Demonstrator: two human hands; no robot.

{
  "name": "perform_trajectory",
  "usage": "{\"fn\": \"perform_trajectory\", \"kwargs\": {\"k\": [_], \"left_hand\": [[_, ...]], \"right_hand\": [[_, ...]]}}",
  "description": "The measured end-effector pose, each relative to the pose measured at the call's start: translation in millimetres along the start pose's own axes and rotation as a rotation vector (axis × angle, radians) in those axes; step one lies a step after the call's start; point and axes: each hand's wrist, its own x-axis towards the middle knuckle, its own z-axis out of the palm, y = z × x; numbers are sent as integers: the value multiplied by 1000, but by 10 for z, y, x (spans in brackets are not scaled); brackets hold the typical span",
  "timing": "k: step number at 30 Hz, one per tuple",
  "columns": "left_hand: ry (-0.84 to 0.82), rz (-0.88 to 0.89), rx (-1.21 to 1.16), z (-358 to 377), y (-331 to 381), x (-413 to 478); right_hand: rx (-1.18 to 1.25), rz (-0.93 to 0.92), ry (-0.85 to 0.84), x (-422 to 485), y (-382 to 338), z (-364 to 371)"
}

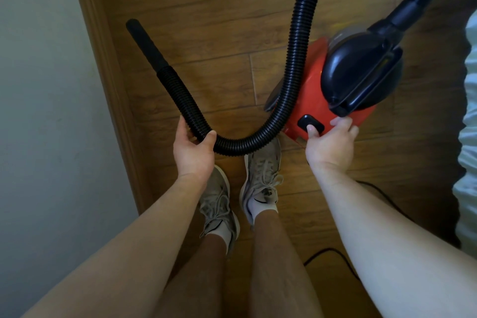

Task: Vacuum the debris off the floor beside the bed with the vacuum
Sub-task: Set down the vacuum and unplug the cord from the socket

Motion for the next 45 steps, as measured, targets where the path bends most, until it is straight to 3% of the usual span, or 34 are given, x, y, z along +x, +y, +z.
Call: {"fn": "perform_trajectory", "kwargs": {"k": [16,28,37,45], "left_hand": [[104,-120,31,-49,-143,249],[152,-254,-195,63,-111,318],[93,-221,-130,-40,139,187],[18,-128,39,-197,348,25]], "right_hand": [[-42,3,15,-32,-27,24],[-145,-98,-64,-168,-68,-143],[-242,-209,-164,-311,-146,-387],[-357,-330,-156,-369,-238,-550]]}}
